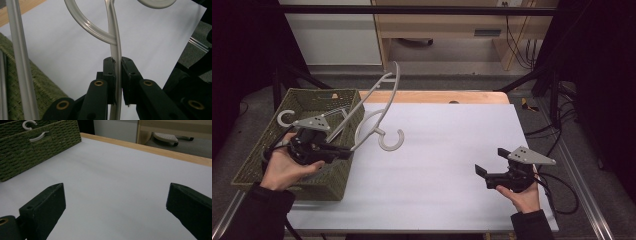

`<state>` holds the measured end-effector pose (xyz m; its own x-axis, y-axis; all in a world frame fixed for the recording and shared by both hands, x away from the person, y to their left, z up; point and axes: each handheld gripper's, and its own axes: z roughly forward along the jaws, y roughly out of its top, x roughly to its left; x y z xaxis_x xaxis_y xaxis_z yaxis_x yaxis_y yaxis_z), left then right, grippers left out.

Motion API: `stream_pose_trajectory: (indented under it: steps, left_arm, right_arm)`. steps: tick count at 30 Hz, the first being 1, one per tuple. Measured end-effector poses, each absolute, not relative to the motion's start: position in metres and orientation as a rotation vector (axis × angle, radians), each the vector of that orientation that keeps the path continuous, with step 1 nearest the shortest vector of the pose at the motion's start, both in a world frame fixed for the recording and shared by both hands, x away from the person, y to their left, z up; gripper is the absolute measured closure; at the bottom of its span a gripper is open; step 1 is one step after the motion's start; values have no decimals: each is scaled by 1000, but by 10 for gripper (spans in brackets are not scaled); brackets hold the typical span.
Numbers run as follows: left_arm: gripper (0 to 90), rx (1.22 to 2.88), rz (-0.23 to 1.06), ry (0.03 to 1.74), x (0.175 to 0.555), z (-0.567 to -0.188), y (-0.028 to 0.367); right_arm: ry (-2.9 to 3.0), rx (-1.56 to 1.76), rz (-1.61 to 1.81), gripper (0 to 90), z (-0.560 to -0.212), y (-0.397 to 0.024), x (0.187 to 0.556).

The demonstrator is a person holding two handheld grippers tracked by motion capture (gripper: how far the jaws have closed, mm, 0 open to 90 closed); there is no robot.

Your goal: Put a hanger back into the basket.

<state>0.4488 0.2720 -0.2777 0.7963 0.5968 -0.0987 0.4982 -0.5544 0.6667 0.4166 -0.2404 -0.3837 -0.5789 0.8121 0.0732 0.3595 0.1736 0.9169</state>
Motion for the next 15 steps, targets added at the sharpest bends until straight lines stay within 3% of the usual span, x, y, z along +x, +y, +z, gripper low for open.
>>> stream_pose_trajectory:
  steps: [15]
  left_arm:
    - [823,2290,174,821,463,-276,324]
  right_arm:
    - [2031,1109,1374,28,-386,-238,418]
